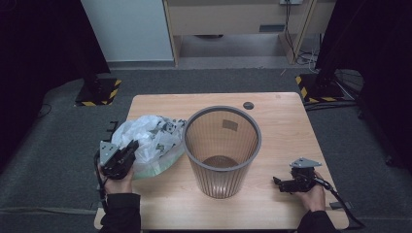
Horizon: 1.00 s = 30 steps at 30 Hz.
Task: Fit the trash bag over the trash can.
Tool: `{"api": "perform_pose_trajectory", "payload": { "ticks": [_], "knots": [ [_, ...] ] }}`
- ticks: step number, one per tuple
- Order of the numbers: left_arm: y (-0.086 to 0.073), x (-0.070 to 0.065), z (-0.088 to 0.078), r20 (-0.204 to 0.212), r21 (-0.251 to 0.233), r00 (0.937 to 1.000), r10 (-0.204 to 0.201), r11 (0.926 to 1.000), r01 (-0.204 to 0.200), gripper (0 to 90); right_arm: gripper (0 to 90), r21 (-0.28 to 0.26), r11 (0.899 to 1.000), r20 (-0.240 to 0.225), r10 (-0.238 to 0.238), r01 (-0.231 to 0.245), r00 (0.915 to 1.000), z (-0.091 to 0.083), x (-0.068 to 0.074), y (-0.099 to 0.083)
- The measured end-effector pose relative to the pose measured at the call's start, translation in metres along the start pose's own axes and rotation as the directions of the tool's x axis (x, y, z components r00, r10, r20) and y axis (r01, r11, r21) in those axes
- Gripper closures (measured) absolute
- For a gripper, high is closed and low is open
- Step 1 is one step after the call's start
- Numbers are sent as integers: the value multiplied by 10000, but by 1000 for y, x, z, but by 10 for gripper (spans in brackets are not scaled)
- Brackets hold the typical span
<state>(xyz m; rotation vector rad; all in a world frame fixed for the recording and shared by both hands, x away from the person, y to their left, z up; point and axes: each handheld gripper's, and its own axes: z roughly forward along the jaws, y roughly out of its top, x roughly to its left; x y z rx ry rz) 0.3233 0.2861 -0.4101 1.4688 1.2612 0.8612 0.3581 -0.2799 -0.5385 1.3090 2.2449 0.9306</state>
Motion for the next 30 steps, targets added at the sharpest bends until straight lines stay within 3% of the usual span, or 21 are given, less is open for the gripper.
{"api": "perform_pose_trajectory", "payload": {
  "ticks": [5, 9, 11, 15, 16, 19, 21, 29, 30],
  "knots": [
    [11, 0, -13, -90, -671, 10000, -18, 9977, 12, 875, 5, -3, 10000, -3, 12, -12, 10000, 0, 0, 0],
    [24, -1, -28, -49, -1470, 9998, -184, 9890, 175, 875, 5, -5, 10000, -5, 10, -10, 10000, 0, 0, 0],
    [27, -1, -31, -42, -1611, 9997, -226, 9867, 216, 875, 5, -5, 10000, -5, 6, -6, 10000, 0, 0, 0],
    [42, -8, -49, 10, -2370, 9992, -388, 9708, 379, 874, 4, -4, 10000, -4, 8, -8, 10000, 0, 0, 0],
    [42, -8, -49, 10, -2370, 9992, -388, 9708, 379, 875, 5, -4, 10000, -4, 9, -9, 10000, 0, 0, 0],
    [55, -14, -63, -65, -2925, 9994, -342, 9558, 308, 874, 4, -4, 10000, -4, 6, -6, 10000, 0, 0, 0],
    [58, -15, -67, -57, -3036, 9994, -345, 9523, 312, 874, 5, -4, 10000, -4, 8, -8, 10000, 0, 0, 0],
    [76, -22, -84, -46, -3796, 9996, -272, 9249, 234, 874, 5, -6, 10000, -6, 5, -5, 10000, 0, 0, 0],
    [81, -23, -87, -20, -3972, 9996, -268, 9174, 238, 873, 4, -7, 10000, -6, 4, -4, 10000, 0, 0, 0]
  ]
}}
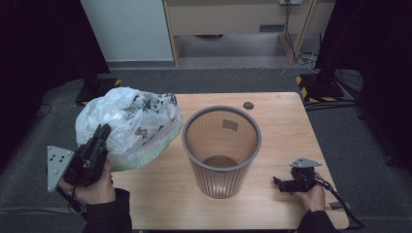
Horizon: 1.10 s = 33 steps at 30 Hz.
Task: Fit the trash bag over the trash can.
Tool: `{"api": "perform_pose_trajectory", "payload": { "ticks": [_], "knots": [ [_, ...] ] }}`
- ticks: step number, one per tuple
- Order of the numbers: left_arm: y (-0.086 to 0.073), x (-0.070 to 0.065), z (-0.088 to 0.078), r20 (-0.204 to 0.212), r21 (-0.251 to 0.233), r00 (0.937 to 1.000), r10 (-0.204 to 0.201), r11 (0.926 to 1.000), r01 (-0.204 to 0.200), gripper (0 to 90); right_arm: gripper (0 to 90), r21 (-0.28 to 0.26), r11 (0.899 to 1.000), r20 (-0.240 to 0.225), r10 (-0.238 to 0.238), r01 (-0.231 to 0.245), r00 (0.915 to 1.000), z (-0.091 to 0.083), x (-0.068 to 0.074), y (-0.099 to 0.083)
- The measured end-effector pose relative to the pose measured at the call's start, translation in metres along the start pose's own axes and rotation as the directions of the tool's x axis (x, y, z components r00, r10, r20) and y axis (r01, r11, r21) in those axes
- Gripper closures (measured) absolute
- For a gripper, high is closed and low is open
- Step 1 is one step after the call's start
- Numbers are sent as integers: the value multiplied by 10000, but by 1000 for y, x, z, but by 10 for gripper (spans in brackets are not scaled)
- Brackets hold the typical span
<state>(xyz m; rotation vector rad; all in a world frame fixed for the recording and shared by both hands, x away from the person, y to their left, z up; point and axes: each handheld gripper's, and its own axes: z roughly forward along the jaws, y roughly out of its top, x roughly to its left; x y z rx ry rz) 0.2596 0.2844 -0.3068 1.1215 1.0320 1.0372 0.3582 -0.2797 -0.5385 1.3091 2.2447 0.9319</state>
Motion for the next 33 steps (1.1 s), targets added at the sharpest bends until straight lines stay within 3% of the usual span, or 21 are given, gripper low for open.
{"api": "perform_pose_trajectory", "payload": {
  "ticks": [10, 17, 23, 33],
  "knots": [
    [22, -5, -1, 6, -850, 9998, -193, 9962, 193, 875, 4, -1, 10000, 3, -3, 3, 10000, 0, 0, 0],
    [41, -17, 7, 195, -1336, 9994, -270, 9906, 294, 876, 5, 3, 10000, 4, -5, 5, 10000, 0, 0, 0],
    [48, -36, 14, 585, -1638, 9976, -368, 9854, 460, 876, 5, 4, 10000, 2, -4, 4, 10000, 0, 0, 0],
    [39, -73, 25, 1339, -1567, 9902, -403, 9857, 614, 876, 5, -7, 10000, -7, -32, 32, 10000, 0, 0, 0]
  ]
}}
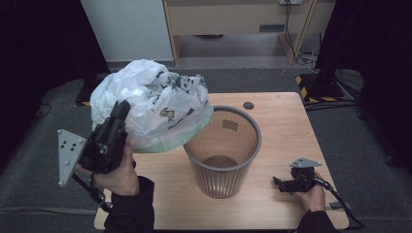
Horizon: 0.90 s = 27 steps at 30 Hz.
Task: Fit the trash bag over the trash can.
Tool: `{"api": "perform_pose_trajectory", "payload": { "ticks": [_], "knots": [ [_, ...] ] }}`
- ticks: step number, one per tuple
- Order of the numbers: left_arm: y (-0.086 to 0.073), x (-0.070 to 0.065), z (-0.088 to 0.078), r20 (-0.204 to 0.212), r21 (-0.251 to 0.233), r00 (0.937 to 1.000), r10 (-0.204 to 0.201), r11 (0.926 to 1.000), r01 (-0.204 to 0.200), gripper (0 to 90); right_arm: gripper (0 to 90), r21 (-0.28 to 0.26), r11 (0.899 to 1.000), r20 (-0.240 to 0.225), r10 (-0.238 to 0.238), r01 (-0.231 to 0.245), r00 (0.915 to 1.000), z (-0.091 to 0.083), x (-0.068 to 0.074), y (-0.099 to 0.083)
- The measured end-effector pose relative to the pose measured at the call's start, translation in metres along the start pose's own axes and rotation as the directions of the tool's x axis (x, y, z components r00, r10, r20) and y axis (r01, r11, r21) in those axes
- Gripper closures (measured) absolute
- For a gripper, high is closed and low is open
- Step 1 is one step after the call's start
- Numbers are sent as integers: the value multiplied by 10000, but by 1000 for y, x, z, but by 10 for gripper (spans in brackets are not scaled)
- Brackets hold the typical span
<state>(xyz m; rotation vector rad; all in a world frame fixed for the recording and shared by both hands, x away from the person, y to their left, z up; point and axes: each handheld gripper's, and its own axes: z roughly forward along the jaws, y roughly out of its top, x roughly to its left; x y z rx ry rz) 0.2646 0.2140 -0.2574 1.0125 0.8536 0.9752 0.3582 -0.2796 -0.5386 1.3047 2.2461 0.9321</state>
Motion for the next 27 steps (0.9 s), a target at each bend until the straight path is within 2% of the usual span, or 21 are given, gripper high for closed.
{"api": "perform_pose_trajectory", "payload": {
  "ticks": [3, 8, 15, 17, 21, 27],
  "knots": [
    [-7, -12, 4, 272, 109, 9996, 28, 9999, -31, 876, 5, -6, 10000, -4, 20, -20, 10000, 0, 0, 0],
    [-19, -30, 12, 724, 274, 9973, -160, 9995, 141, 876, 5, -26, 10000, -4, -3, 3, 10000, 0, 0, 0],
    [-28, -56, 23, 1357, 461, 9901, -356, 9985, 296, 876, 5, -21, 10000, -22, 17, -17, 10000, 0, 0, 0],
    [-29, -63, 25, 1461, 467, 9888, -299, 9986, 233, 876, 5, -8, 10000, -18, 14, -14, 10000, 0, 0, 0],
    [-32, -77, 29, 1903, 624, 9807, -458, 9975, 345, 876, 5, -14, 10000, -17, -19, 19, 10000, 0, 0, 0],
    [-40, -89, 28, 2295, 1039, 9727, -336, 9945, 98, 873, 5, -13, 10000, -27, 8, -8, 10000, 0, 0, 0]
  ]
}}
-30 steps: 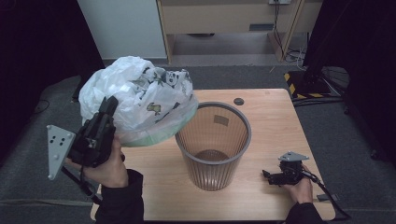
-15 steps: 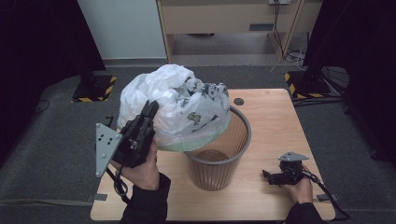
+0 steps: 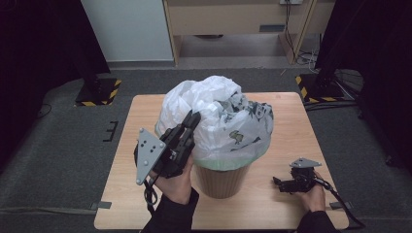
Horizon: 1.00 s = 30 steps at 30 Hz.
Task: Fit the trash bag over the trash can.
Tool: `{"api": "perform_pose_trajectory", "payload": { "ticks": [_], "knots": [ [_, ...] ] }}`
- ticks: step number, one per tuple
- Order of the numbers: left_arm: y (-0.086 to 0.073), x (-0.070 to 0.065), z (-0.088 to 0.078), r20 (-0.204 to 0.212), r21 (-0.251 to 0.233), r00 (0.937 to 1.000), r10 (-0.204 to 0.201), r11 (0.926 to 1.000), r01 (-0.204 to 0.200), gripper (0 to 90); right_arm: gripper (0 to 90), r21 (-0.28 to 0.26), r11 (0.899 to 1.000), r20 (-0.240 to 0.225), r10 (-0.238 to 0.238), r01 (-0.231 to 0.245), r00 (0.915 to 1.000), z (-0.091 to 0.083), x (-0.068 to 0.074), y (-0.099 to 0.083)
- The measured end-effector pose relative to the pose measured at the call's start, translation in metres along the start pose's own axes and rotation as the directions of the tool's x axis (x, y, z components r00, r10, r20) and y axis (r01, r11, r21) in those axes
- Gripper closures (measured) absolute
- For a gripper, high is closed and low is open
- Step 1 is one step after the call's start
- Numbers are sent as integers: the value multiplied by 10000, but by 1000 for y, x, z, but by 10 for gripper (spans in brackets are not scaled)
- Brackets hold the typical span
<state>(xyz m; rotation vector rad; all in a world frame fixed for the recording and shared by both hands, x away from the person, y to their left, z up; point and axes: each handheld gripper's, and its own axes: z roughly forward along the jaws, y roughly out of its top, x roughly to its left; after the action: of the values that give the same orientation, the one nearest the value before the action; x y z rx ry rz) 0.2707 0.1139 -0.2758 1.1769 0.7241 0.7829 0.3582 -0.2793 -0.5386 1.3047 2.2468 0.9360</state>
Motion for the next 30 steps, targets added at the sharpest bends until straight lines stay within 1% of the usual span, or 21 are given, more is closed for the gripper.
{"api": "perform_pose_trajectory", "payload": {
  "ticks": [3, 5, 6, 8, 9, 12, 14, 17, 19, 20, 21, 22, 25, 26, 27, 29, 30],
  "knots": [
    [-6, -1, -3, 121, 283, 9999, -33, 9996, 30, 870, 5, -1, 10000, -1, -16, 16, 10000, 0, 0, 0],
    [-11, 0, -4, 169, 480, 9998, -117, 9988, 108, 859, 5, -1, 10000, -1, -17, 17, 10000, 0, 0, 0],
    [-15, 1, -5, 250, 629, 9994, -241, 9978, 225, 854, 5, -1, 10000, -1, -16, 16, 10000, 0, 0, 0],
    [-20, 2, -6, 245, 795, 9994, -241, 9966, 221, 840, 5, -3, 10000, 1, -19, 19, 10000, 0, 0, 0],
    [-20, 2, -6, 245, 795, 9994, -241, 9966, 221, 834, 5, -3, 10000, 1, -19, 19, 10000, 0, 0, 0],
    [-30, 4, -5, 320, 1050, 9989, -354, 9940, 319, 815, 5, -1, 10000, 3, -20, 20, 10000, 0, 0, 0],
    [-32, 3, -6, 350, 1107, 9987, -368, 9933, 327, 803, 5, 0, 10000, 5, -19, 19, 10000, 0, 0, 0],
    [-37, 2, -7, 501, 1189, 9983, -301, 9926, 240, 737, 6, -5, 10000, 7, -22, 22, 10000, 0, 0, 0],
    [-36, 2, -8, 493, 1124, 9984, -282, 9934, 225, 673, 11, -14, 10000, 31, 6, -6, 10000, 0, 0, 0],
    [-34, 3, -8, 498, 1084, 9983, -299, 9938, 244, 600, 28, -52, 9999, 82, 100, -100, 9999, -1, 0, 0],
    [-31, 3, -9, 474, 1047, 9984, -307, 9942, 256, 565, 44, -74, 9999, 96, 117, -117, 9999, -1, 0, 0],
    [-28, 4, -10, 455, 1001, 9986, -279, 9947, 232, 565, 44, -74, 9999, 96, 117, -117, 9999, -1, 0, 0],
    [-19, 6, -16, 500, 954, 9984, -250, 9952, 202, 493, 85, -36, 9996, 143, 292, -292, 9995, -3, -1, 1],
    [-16, 8, -19, 521, 943, 9984, -226, 9954, 176, 480, 113, -14, 9990, 100, 455, -455, 9989, -4, -2, 3],
    [-13, 10, -21, 528, 982, 9983, -245, 9950, 192, 480, 113, -14, 9990, 100, 455, -455, 9989, -4, -2, 3],
    [-6, 14, -26, 504, 1003, 9981, -353, 9945, 301, 450, 129, -167, 9983, 61, 555, -554, 9984, -6, -2, 4],
    [-3, 16, -29, 461, 961, 9984, -323, 9950, 278, 435, 152, -398, 9980, 71, 487, -484, 9988, -8, -2, 6]
  ]
}}
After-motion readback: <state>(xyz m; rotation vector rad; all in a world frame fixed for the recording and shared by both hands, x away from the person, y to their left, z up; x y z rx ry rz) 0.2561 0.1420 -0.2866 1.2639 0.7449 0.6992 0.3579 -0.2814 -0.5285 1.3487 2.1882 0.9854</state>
